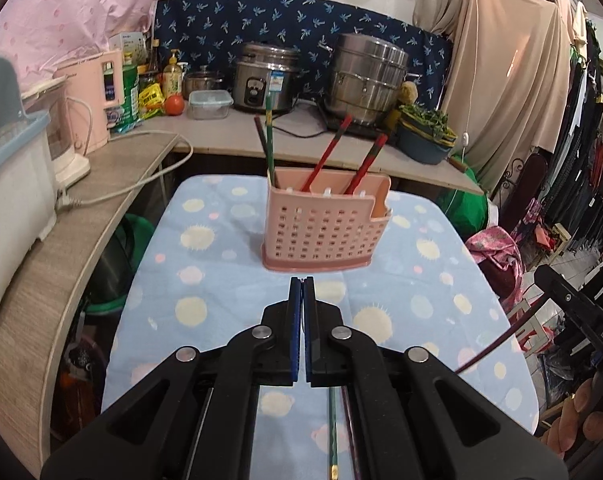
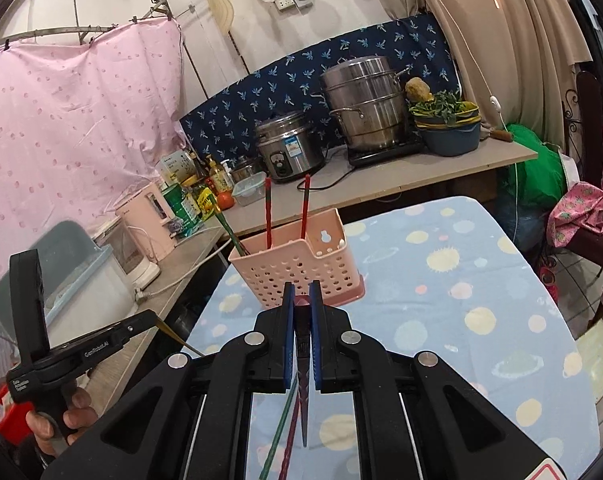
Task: Organize utensils
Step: 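Carry the spoon and dark-red chopstick above the pink holder with both tools, then lower both items into the holder and open both tools, then move both tools back down to the last two chopsticks on the cloth, then grasp the dark-red chopstick with the right tool while the left tool grasps the green chopstick, then lift both chopsticks and lower them into the pink holder with both tools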
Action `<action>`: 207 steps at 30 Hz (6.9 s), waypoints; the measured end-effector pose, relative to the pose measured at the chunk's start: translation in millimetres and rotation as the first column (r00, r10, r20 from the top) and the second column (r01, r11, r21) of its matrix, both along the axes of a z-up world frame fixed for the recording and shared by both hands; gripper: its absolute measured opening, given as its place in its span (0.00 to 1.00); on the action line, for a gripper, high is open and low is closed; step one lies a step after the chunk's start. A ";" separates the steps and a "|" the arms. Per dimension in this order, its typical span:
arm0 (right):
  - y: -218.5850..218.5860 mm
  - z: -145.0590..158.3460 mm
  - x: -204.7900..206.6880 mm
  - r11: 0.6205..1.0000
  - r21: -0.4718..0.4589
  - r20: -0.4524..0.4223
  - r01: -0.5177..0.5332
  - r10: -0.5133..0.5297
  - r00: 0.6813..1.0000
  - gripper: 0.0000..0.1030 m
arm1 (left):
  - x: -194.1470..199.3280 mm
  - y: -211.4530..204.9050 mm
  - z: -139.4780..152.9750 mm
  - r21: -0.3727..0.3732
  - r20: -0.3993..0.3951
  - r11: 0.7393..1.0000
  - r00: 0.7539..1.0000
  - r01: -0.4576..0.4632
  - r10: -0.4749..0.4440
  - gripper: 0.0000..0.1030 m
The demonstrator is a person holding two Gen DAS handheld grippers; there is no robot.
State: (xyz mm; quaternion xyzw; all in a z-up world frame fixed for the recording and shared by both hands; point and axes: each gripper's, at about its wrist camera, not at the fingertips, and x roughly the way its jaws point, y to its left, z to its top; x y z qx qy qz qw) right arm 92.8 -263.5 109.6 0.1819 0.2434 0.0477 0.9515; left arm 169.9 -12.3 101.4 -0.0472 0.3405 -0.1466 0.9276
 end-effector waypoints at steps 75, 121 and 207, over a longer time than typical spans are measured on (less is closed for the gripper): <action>20.0 8.5 143.4 0.998 -0.052 0.026 -0.043 0.044 0.999 0.19 | 122.0 -27.6 5.6 0.085 0.008 0.991 0.995 -0.104 0.104 0.27; 110.5 -166.4 -75.2 0.954 -0.192 -0.324 -0.229 0.158 0.933 0.33 | -75.2 4.3 -142.0 0.150 -0.238 0.987 0.967 -0.059 0.094 0.44; 16.5 -51.4 -66.2 0.992 -0.127 -0.048 0.026 -0.033 0.998 0.07 | -71.2 5.3 -51.3 0.007 -0.105 1.000 0.994 -0.014 0.014 0.07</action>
